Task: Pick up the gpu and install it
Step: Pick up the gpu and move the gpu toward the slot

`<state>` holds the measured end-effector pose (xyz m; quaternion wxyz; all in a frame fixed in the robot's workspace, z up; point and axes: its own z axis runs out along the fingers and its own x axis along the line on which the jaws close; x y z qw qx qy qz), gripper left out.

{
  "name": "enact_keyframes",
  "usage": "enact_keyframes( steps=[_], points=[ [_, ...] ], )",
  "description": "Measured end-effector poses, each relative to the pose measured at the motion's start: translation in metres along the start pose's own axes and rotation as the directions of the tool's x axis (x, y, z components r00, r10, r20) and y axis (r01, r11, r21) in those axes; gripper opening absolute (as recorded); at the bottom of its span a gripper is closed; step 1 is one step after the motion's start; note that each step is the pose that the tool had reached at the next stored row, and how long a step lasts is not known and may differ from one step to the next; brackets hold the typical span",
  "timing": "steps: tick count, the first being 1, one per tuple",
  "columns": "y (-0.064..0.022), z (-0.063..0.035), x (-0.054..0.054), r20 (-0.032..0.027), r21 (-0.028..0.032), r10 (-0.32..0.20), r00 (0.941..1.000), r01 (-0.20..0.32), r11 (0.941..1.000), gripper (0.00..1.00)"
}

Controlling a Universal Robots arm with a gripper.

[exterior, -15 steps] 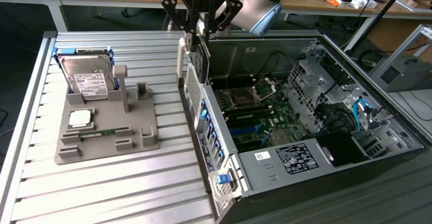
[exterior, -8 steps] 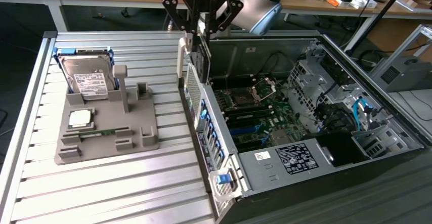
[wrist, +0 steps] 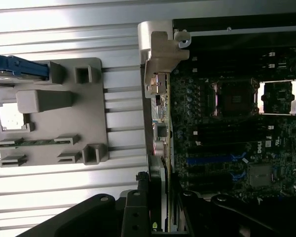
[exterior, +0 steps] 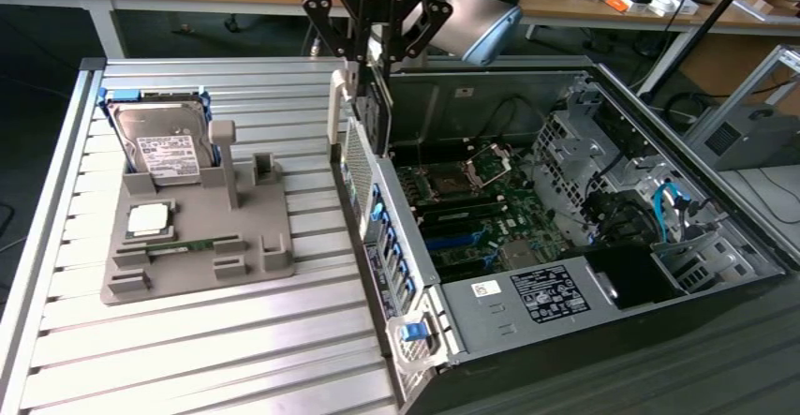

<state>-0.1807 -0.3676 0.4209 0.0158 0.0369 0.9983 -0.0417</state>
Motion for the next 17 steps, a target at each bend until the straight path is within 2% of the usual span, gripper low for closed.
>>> enact_keyframes(
  steps=[17],
  points=[
    [0.0003, 0.0001, -0.0033, 0.0004, 0.0061, 0.000, 1.0000, 0.000, 1.0000, 0.27]
  ],
)
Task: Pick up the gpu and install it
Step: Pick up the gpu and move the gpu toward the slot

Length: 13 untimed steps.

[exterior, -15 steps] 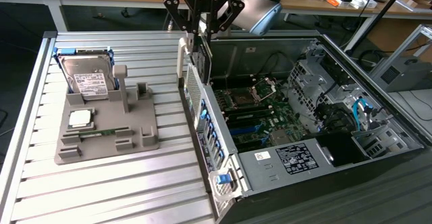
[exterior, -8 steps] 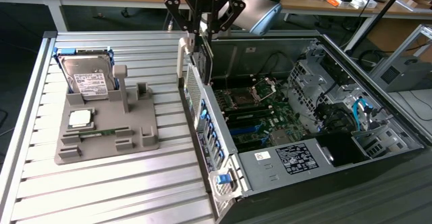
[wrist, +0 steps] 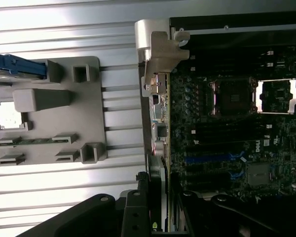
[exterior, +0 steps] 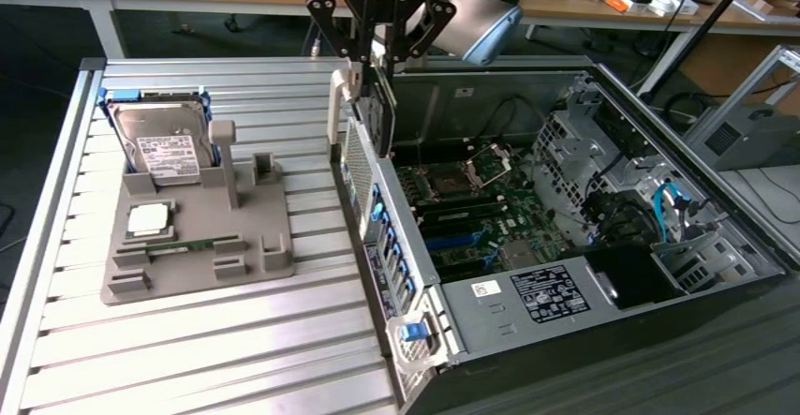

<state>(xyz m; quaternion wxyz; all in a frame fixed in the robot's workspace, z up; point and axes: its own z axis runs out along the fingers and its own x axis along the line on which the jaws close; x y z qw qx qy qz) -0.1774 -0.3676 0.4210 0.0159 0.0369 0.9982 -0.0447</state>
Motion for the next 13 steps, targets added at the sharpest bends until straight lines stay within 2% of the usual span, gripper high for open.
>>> enact_keyframes(
  steps=[13],
  points=[
    [0.0002, 0.0001, -0.0030, 0.0006, 0.0080, 0.000, 1.0000, 0.000, 1.0000, 0.27]
  ],
)
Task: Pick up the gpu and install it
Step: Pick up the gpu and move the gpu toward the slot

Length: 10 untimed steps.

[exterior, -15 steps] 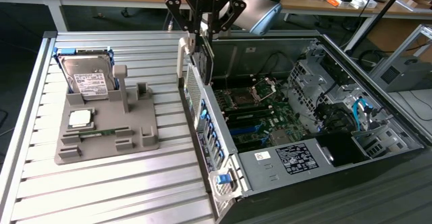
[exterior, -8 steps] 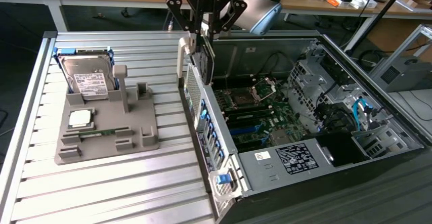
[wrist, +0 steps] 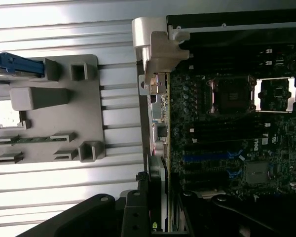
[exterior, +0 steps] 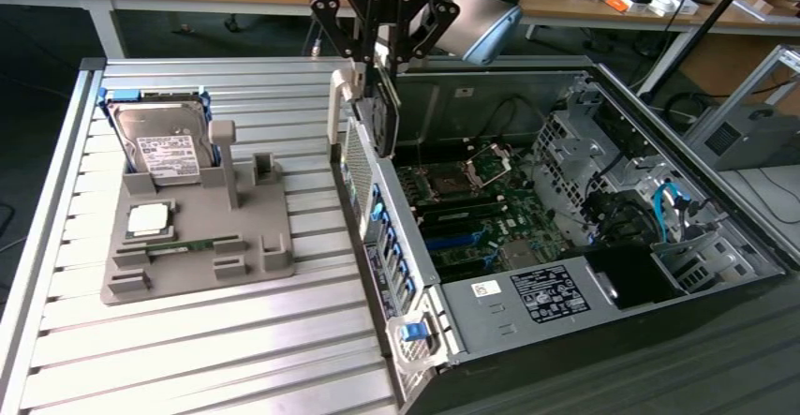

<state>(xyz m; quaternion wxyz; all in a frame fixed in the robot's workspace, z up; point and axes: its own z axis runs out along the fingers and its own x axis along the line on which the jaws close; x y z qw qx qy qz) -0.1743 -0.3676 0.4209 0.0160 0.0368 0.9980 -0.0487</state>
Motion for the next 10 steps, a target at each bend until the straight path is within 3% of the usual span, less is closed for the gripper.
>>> enact_keyframes(
  steps=[10],
  points=[
    [0.0002, 0.0001, -0.0024, 0.0004, 0.0049, 0.000, 1.0000, 0.000, 1.0000, 0.27]
  ],
)
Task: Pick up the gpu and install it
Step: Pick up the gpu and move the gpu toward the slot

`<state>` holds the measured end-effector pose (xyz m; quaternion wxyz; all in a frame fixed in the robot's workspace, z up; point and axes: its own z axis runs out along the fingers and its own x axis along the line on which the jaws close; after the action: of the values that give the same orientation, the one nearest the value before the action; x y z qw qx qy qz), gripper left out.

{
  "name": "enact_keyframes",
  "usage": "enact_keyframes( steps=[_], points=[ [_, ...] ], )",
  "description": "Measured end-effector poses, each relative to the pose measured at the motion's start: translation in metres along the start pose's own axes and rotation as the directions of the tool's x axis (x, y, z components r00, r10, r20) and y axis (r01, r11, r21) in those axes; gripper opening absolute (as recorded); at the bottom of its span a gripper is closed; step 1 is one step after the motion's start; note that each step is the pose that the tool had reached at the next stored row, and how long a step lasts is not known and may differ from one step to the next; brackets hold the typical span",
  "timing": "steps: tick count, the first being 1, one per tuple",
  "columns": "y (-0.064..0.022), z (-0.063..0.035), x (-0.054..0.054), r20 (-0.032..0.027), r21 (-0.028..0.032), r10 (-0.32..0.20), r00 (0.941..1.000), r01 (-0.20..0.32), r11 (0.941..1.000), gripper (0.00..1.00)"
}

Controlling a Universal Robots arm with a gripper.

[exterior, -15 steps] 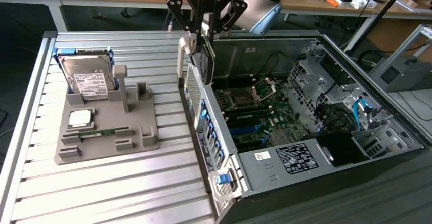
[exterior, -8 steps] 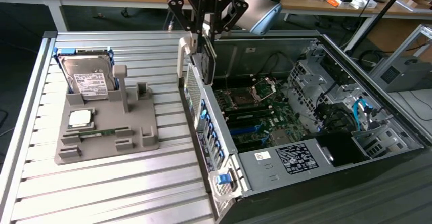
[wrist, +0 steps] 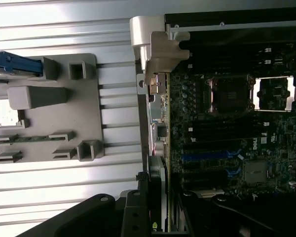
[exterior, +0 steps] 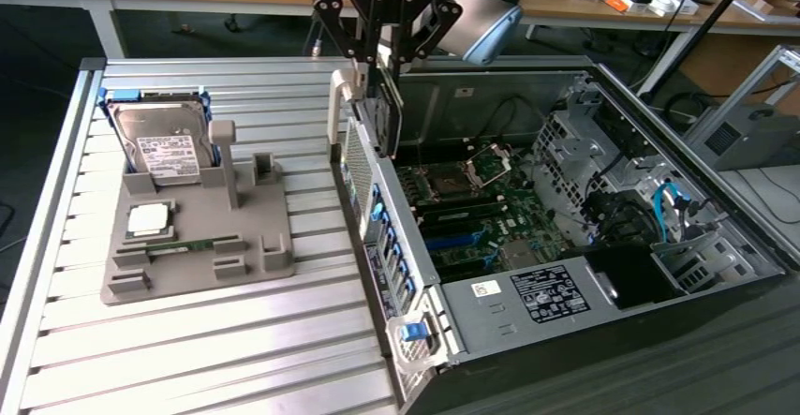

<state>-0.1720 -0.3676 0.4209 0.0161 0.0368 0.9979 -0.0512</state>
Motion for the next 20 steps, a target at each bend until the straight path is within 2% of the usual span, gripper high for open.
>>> enact_keyframes(
  steps=[1, 3, 20],
  points=[
    [0.0000, 0.0000, -0.0002, 0.0000, 0.0003, 0.000, 1.0000, 0.000, 1.0000, 0.27],
    [0.0002, 0.0001, -0.0023, 0.0003, 0.0054, 0.000, 1.0000, 0.000, 1.0000, 0.27],
    [0.0004, 0.0002, -0.0058, 0.0010, 0.0139, 0.000, 1.0000, 0.000, 0.9999, 0.27]
  ],
)
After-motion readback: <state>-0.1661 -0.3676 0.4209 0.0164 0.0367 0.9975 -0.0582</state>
